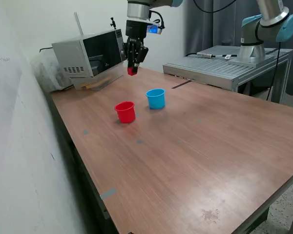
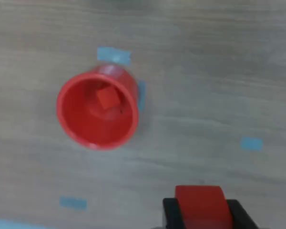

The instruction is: Place red objects in the red bin, and blue objects in the blue bin.

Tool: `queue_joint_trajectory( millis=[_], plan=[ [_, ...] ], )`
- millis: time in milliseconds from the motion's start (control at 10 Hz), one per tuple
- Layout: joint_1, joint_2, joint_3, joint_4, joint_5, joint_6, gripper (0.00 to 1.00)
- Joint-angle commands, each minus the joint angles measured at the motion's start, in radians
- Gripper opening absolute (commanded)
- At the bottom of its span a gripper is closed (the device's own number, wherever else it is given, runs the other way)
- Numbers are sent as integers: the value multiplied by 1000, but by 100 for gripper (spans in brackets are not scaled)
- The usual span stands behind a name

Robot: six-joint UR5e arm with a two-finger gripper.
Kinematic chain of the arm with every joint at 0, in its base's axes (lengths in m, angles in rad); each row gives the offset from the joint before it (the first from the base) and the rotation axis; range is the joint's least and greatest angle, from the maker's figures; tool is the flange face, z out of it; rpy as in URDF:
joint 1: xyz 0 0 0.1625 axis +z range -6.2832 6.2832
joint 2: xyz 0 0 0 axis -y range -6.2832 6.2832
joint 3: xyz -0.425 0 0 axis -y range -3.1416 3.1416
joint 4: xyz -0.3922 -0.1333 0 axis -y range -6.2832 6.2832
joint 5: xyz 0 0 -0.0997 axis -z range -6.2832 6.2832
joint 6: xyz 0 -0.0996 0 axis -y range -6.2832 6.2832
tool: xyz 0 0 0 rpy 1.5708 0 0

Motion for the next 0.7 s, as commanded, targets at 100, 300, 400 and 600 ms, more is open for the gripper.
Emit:
queue_joint_trajectory(
  millis=[100,300,400,600],
  plan=[
    [-35,150,-36,-35,-1,1,0],
    [-56,193,-80,-38,-1,1,0],
    [-72,211,-99,-36,-1,1,0],
    [-102,230,-125,-38,0,1,0]
  ],
)
